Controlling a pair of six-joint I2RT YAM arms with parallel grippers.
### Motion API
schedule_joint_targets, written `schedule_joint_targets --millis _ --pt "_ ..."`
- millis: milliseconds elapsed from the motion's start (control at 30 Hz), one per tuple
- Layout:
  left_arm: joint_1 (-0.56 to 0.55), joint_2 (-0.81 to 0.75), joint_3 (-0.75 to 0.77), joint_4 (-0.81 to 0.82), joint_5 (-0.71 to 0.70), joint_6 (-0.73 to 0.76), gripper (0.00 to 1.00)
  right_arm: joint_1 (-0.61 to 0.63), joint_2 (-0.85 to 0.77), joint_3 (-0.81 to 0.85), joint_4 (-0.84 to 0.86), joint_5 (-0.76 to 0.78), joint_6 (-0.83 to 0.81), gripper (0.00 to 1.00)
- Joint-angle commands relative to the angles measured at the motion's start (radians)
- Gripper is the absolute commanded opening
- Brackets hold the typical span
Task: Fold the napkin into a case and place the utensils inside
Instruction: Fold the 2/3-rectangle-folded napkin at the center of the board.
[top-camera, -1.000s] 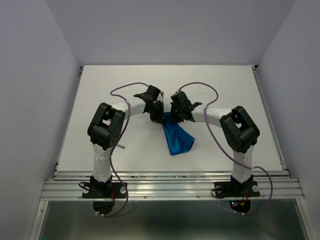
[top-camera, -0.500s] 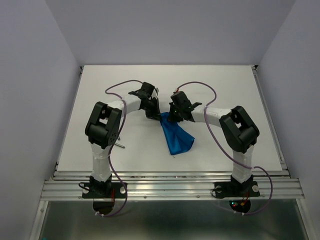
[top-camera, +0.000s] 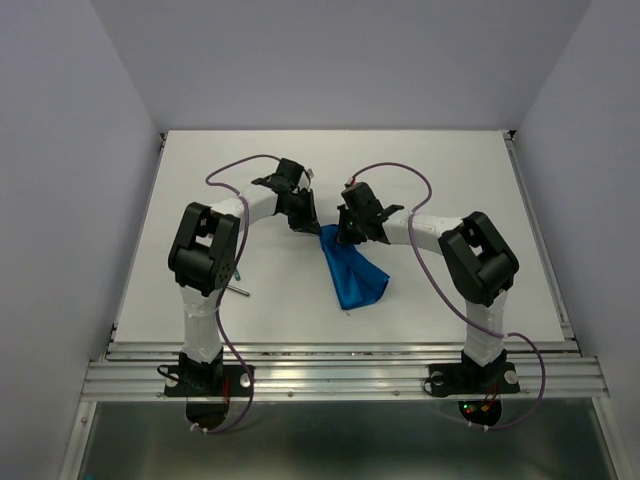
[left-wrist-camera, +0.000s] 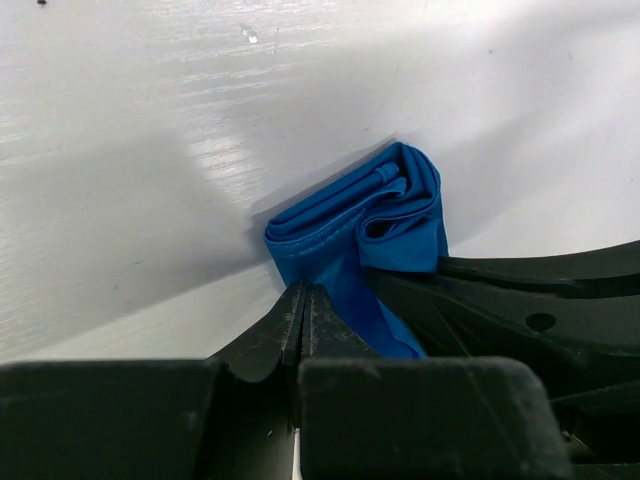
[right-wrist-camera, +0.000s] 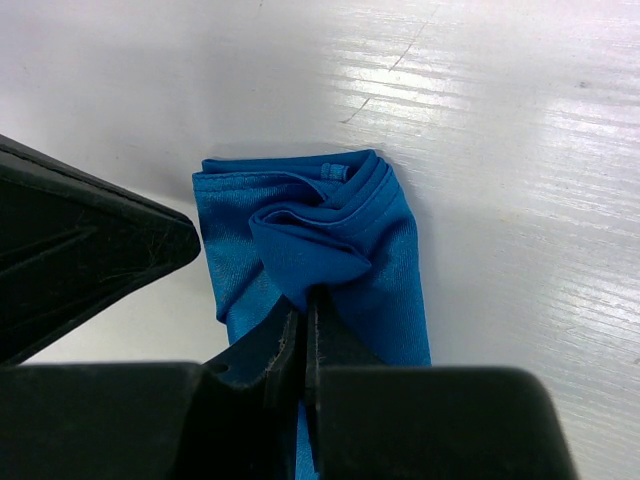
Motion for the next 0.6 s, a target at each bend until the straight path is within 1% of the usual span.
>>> schedule_joint_targets --millis 0,167,200,333,567 --pt "0.005 0.002 0.058 0.002 0.003 0.016 0.0 0.011 0.051 -0.019 -0.108 0.005 -0.042 0.01" --pt "0.016 0.037 0.094 0.005 -0.02 0.012 0.0 0.011 0.049 -0.013 -0.113 0.003 -0.051 0.01" --pt "0.024 0.046 0.104 0.004 -0.01 0.013 0.0 0.011 0.049 -0.013 -0.115 -0.026 -0.051 0.01" --pt "0.043 0.052 0.132 0.001 0.004 0.016 0.0 0.011 0.042 -0.013 -0.116 -0.032 -0.052 0.01" --pt "0.041 0.112 0.173 -0.025 -0.006 0.031 0.0 0.011 0.037 0.002 -0.128 -0.03 -0.059 0.01"
